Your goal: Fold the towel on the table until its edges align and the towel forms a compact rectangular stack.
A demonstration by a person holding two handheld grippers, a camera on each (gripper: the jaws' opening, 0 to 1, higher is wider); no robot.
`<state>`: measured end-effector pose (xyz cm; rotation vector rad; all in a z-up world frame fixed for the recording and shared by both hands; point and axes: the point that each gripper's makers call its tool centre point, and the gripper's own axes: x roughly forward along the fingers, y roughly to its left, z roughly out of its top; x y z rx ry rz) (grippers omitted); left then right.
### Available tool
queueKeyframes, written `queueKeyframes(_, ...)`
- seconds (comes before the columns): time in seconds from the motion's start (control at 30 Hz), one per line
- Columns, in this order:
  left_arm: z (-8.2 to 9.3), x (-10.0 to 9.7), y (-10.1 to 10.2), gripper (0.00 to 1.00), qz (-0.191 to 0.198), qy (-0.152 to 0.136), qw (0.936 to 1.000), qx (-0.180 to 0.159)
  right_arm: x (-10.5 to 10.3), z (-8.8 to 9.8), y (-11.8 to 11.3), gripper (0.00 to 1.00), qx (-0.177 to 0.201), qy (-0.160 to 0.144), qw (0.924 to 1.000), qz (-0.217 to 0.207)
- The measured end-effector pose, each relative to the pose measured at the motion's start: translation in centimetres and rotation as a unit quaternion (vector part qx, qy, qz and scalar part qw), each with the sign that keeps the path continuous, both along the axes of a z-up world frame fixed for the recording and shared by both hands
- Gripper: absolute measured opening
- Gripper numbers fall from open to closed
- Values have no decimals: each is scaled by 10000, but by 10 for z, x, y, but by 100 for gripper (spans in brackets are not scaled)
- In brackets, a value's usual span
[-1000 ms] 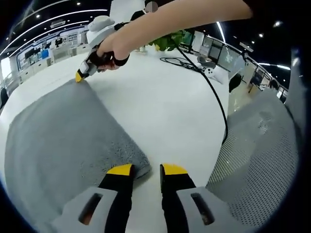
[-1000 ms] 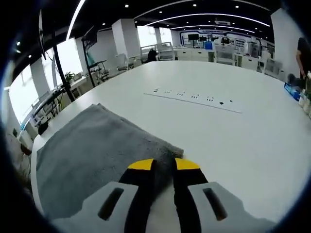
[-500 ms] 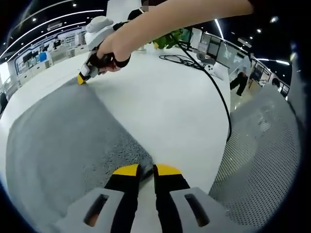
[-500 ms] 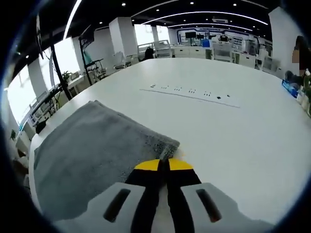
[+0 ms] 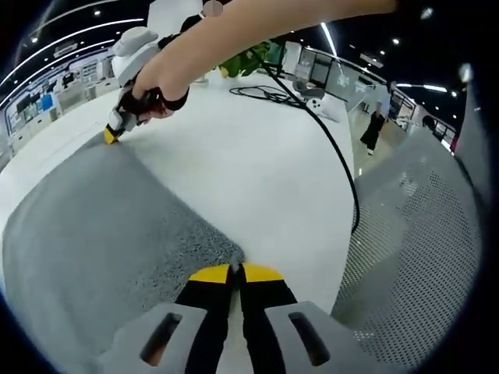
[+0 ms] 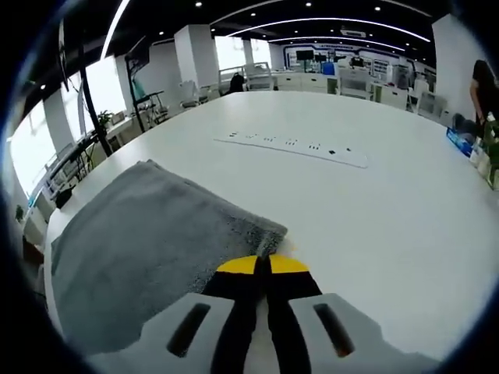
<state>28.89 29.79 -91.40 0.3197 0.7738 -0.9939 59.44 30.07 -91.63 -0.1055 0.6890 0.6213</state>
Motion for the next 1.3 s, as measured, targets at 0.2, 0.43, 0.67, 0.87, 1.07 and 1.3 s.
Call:
queueKeyframes(0.2,1,-3,-19,4,-256,34,9997,12,0,-2,-23,1,-83,-24,10000,-40)
queueKeyframes(0.43,1,-6,-53,4,-593,26,9982,-56,-6,-3,-50,1,-120,-53,9999,-72)
queueKeyframes(0.67,1,-11,-97,4,-1238,-161,9922,-59,-12,-2,-86,1,-171,-85,9996,-206)
queueKeyframes(0.87,1,-12,-115,4,-1425,-188,9896,-60,-14,-2,-118,1,-296,-61,9988,-375)
queueKeyframes(1.07,1,-12,-145,4,-1599,-184,9868,-180,-16,0,-146,1,-329,-31,9977,-594)
queueKeyframes(1.3,1,-8,-180,4,-1724,-170,9844,-303,-11,0,-175,2,-386,-26,9968,-700)
